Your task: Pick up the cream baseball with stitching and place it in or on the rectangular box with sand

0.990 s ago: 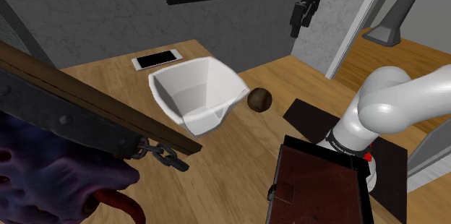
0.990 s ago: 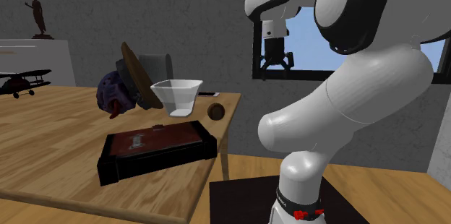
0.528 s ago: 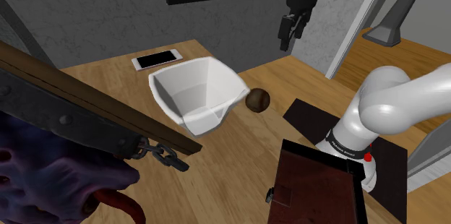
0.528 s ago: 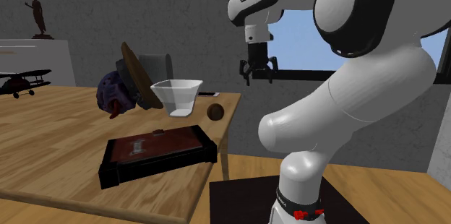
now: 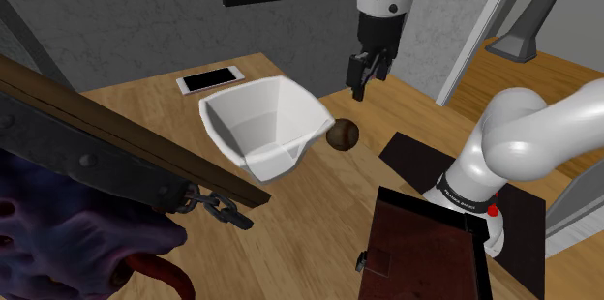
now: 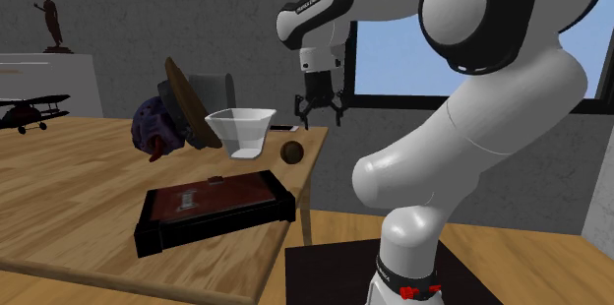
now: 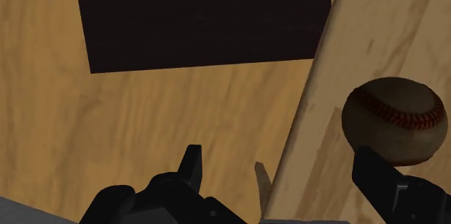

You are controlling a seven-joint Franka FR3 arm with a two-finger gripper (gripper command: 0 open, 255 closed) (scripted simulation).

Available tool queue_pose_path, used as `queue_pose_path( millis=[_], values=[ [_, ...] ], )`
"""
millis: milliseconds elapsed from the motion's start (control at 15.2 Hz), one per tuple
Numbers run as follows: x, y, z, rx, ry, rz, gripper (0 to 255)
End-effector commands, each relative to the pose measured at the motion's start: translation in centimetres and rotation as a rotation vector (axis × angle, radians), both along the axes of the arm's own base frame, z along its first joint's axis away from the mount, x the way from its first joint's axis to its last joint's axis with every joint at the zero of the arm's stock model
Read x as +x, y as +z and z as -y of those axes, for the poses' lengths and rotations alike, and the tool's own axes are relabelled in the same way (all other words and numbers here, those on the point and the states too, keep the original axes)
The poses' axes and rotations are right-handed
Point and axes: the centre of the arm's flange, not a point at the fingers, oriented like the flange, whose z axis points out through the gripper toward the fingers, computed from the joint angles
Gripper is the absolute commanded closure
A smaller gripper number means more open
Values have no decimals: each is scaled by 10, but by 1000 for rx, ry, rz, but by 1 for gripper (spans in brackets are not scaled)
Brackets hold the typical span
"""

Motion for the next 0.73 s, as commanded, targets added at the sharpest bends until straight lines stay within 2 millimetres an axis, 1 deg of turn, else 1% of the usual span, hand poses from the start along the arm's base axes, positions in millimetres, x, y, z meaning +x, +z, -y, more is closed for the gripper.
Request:
queue_pose_path(
  millis=[0,330,660],
  values=[
    [2,-6,-29,-2,-12,-6,0],
    [5,-27,-91,-10,-38,-20,0],
    [3,-53,-88,-10,-38,-20,0]
  ],
)
